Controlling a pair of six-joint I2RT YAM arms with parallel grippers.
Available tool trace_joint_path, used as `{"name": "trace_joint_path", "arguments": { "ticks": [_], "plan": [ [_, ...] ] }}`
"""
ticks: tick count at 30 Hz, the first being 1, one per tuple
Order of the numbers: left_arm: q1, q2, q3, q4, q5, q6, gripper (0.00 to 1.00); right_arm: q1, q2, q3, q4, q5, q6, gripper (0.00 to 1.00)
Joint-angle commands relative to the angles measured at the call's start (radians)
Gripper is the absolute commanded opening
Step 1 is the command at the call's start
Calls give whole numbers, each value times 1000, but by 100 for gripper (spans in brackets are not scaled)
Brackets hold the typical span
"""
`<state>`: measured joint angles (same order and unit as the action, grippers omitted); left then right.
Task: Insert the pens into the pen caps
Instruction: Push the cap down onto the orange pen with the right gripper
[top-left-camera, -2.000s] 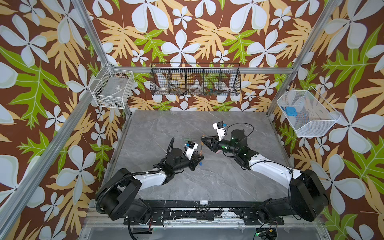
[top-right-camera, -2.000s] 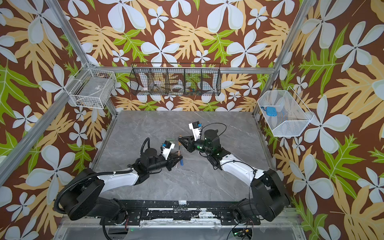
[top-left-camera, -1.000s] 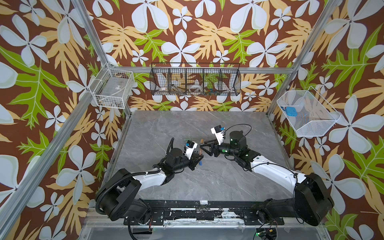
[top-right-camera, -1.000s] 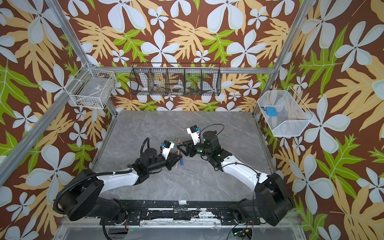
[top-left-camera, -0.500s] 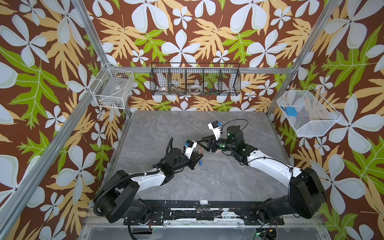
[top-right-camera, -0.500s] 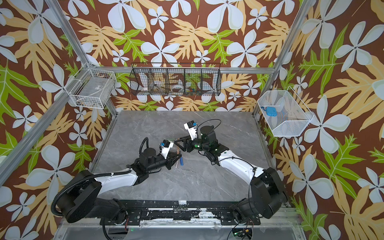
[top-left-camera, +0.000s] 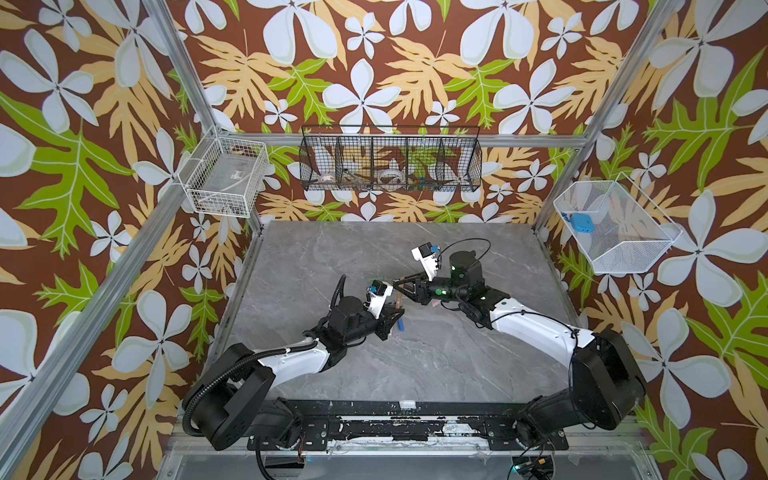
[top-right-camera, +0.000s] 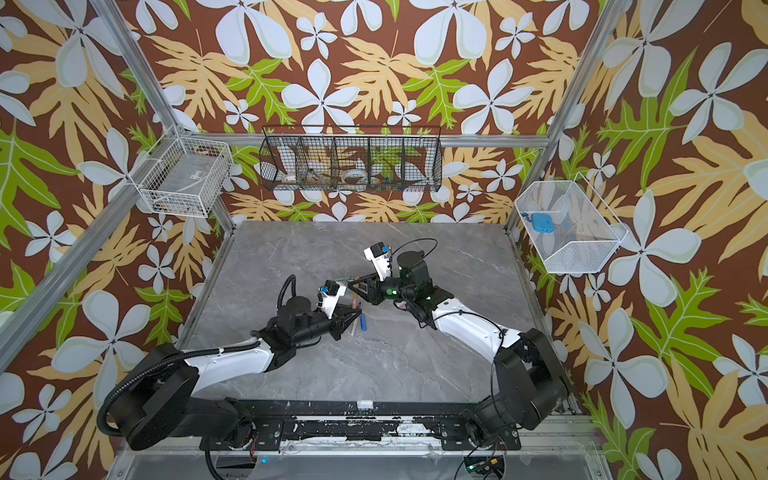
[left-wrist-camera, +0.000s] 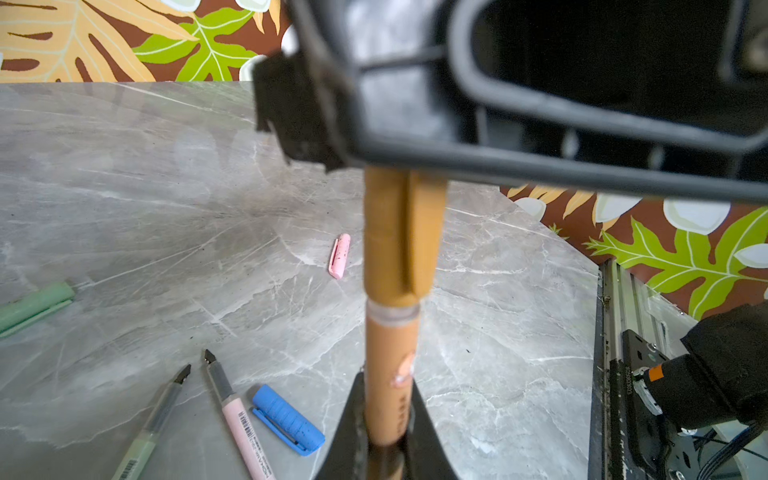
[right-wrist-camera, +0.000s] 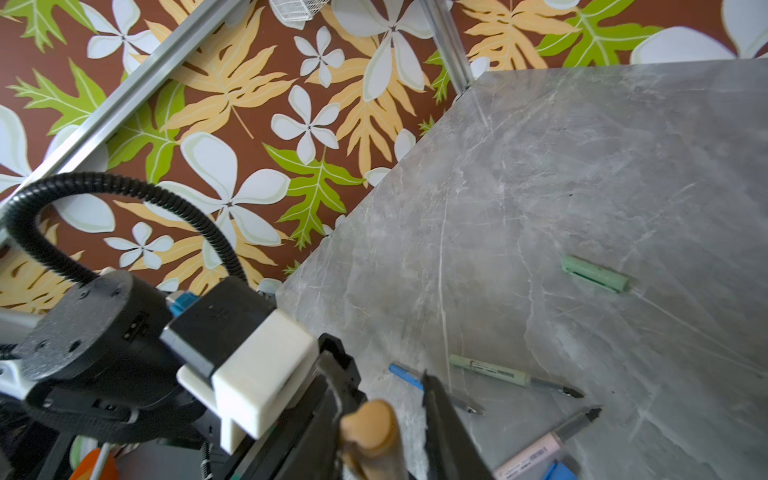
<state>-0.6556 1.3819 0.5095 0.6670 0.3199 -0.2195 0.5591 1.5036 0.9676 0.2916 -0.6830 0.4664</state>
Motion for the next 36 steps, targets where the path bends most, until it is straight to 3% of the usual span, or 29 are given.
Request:
{"name": "trace_joint_path", "arguments": {
  "ticks": [1, 5, 17, 25, 33, 36],
  "plan": [
    [1, -11, 0, 40, -15, 14, 0, 0, 4, -10, 22, -21, 15, 14],
    [1, -20, 6, 58, -34, -5, 0, 0, 7, -6, -4, -37, -1, 7],
    [1, -14, 127, 339, -87, -45, 0, -1, 23, 63, -128, -89, -60, 0],
    [15, 44, 302, 475, -177, -4, 0, 0, -3, 47, -180, -66, -86, 0],
    [55, 56, 391, 583, -177, -37, 0, -1, -21, 6, -167, -63, -76, 0],
    [101, 57, 396, 659, -134, -118, 0, -1, -25, -20, -131, -61, -56, 0]
  ]
}}
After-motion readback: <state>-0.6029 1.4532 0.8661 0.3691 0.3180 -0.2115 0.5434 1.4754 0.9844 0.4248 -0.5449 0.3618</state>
